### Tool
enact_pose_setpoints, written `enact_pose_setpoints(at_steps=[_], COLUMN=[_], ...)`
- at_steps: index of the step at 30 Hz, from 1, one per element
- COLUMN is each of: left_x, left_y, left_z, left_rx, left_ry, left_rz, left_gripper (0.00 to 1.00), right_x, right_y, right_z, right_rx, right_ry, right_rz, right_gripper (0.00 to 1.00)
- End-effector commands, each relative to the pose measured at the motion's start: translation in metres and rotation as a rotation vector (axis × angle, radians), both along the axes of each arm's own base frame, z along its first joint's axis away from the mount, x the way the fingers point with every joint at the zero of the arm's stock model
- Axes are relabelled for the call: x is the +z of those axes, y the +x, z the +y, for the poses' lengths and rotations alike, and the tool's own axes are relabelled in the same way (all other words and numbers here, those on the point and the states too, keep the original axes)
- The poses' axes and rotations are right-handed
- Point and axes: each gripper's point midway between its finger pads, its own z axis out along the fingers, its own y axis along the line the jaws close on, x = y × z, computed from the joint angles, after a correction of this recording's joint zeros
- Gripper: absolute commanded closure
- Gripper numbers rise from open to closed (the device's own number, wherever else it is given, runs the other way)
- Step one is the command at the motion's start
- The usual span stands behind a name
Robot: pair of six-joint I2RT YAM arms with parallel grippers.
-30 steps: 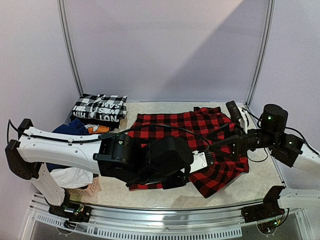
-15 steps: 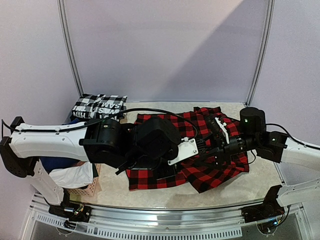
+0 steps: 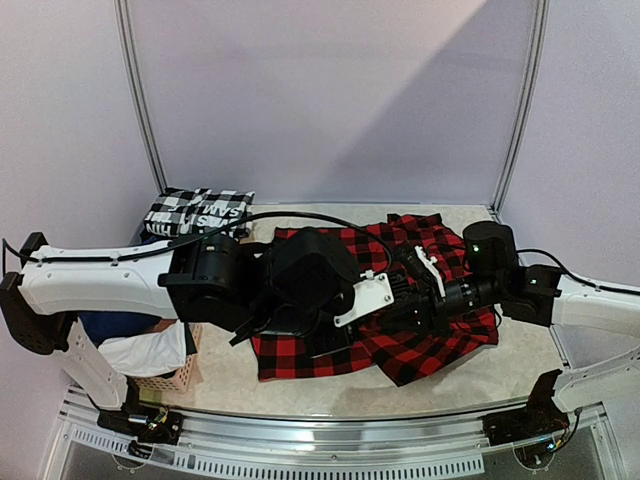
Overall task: Fold and stack the mixed laundry pile
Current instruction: Pass from the left arm to the right
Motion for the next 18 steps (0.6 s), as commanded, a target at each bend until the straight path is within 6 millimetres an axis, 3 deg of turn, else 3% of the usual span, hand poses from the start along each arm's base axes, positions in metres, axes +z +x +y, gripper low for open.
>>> enact_pose_setpoints(at_steps=[1, 4, 8, 11, 14, 18], left_x=[0.014, 0.024, 0.039, 0.048, 0.054, 0.053], left_y=[0.006, 0.004, 0.002, 0.008, 0.018, 0.024], left_z=[0.006, 0.007, 0.011, 0.023, 0.043, 0.077], left_rx=[0.034, 0.040, 0.059, 0.130, 0.221, 0.329], left_ry=[-0.042, -0.080, -0.151, -0.197, -0.237, -0.283], left_rz=[0.023, 0.040, 0.073, 0.063, 0.040, 0.041], left_gripper=[0.99, 0.89, 0.44, 0.26, 0.17, 0.12], right_x=[0.015, 0.030, 0.064, 0.089, 0.107, 0.129], right_y=[-0.004, -0.005, -0.004, -0.004, -0.005, -0.013], right_z=[-0.002, -0.010, -0.025, -0.034, -0.042, -0.053], right_rx=[-0.009, -0.051, -0.133, -0.186, -0.218, -0.224], right_ry=[0.034, 0.065, 0.106, 0.128, 0.137, 0.167], right_rz=[-0.020, -0.033, -0.048, -0.047, -0.045, -0.059], right_gripper=[1.00, 1.00, 1.00, 1.00, 1.00, 1.00])
